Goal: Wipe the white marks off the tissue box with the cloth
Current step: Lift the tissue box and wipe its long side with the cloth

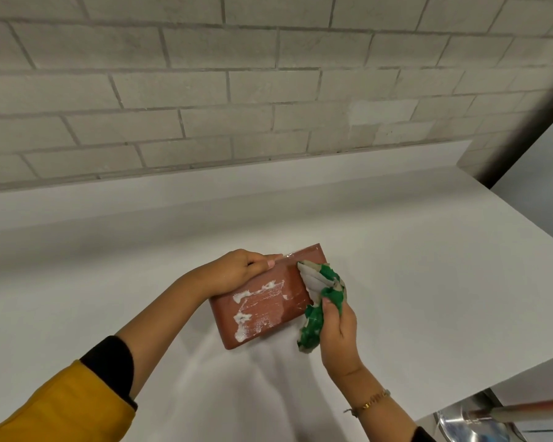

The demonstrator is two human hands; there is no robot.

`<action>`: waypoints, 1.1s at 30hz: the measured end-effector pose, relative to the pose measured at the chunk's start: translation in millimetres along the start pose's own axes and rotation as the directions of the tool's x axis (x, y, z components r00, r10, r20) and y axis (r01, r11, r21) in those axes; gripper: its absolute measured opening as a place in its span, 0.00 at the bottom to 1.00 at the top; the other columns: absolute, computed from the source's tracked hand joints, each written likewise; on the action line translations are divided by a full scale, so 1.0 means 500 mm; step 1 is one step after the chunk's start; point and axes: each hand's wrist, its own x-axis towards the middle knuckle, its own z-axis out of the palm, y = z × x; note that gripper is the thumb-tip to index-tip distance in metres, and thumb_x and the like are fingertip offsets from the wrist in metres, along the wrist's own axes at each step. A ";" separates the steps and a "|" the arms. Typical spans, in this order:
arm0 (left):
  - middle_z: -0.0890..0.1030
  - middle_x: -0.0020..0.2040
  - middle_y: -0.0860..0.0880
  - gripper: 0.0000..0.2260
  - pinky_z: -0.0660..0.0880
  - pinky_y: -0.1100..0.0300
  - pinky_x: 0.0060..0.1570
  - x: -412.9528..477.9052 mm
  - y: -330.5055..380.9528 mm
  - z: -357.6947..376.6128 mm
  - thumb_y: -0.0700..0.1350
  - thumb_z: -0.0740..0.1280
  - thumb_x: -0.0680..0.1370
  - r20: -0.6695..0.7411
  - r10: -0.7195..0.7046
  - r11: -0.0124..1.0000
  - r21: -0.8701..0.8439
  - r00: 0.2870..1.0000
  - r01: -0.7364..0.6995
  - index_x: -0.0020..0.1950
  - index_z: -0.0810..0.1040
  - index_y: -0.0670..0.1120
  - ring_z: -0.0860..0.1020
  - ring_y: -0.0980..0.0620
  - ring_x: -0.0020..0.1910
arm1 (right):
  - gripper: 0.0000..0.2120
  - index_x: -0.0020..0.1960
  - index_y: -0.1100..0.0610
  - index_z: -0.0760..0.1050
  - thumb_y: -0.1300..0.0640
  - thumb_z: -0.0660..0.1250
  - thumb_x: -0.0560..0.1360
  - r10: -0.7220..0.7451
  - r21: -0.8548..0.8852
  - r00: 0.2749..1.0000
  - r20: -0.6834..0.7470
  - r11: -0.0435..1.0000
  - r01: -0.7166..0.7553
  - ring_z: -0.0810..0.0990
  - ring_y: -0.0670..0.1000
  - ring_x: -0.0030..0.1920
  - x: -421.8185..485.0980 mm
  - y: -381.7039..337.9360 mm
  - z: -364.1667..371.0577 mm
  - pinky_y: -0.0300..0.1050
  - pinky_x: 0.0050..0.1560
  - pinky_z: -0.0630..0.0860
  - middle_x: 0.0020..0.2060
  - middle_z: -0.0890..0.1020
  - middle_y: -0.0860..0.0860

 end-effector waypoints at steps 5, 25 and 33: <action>0.80 0.49 0.68 0.14 0.74 0.71 0.42 0.001 0.005 0.000 0.59 0.56 0.79 0.004 -0.011 0.999 -0.036 1.000 0.011 0.45 0.81 0.62 0.80 0.68 0.40 | 0.18 0.52 0.56 0.76 0.47 0.55 0.73 0.011 -0.084 0.991 0.132 0.996 0.000 0.79 0.40 0.44 -0.030 0.014 0.003 0.33 0.45 0.74 0.42 0.80 0.41; 0.73 0.53 0.78 0.15 0.73 0.68 0.44 -0.013 0.013 0.003 0.59 0.56 0.79 -0.001 0.012 0.997 -0.074 1.000 -0.012 0.45 0.80 0.55 0.79 0.70 0.41 | 0.14 0.43 0.42 0.79 0.51 0.55 0.72 -0.010 -0.047 0.996 0.087 0.999 0.015 0.79 0.40 0.35 -0.025 0.008 -0.041 0.36 0.36 0.76 0.36 0.83 0.42; 0.72 0.58 0.74 0.12 0.71 0.71 0.44 -0.009 0.012 -0.002 0.58 0.56 0.80 -0.006 0.048 0.997 -0.064 0.999 -0.048 0.45 0.78 0.63 0.78 0.74 0.41 | 0.12 0.48 0.53 0.75 0.50 0.56 0.73 0.006 0.013 0.993 0.121 1.000 -0.007 0.80 0.39 0.40 -0.020 -0.002 0.013 0.29 0.39 0.74 0.38 0.83 0.39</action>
